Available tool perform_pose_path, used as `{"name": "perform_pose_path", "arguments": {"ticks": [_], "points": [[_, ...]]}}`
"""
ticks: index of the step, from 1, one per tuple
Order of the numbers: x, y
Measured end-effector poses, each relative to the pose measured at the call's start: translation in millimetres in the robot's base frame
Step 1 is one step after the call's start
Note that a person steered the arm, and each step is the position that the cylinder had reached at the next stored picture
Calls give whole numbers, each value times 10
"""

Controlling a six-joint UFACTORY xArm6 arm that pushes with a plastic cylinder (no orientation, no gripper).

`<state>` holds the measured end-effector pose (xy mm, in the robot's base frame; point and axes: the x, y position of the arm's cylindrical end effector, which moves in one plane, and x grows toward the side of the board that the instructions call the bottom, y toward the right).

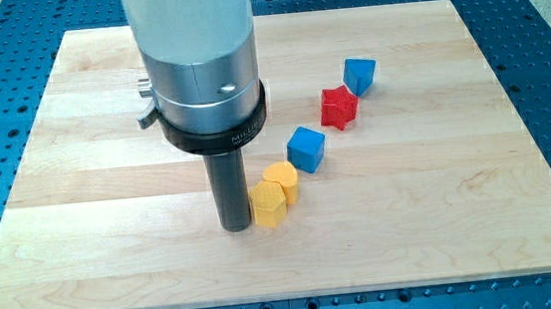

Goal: Slide the blue cube in between the green circle and red star

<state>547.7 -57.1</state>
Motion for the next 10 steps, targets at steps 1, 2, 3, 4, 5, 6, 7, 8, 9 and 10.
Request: {"name": "perform_pose_path", "arguments": {"ticks": [1,2,3,4,5,6,7,8,9,10], "points": [[301,397],[84,1059],[-340,1060],[-469,845],[-716,1050],[-697,1240],[-974,899],[-1346,779],[-1202,517],[-1435,310]]}}
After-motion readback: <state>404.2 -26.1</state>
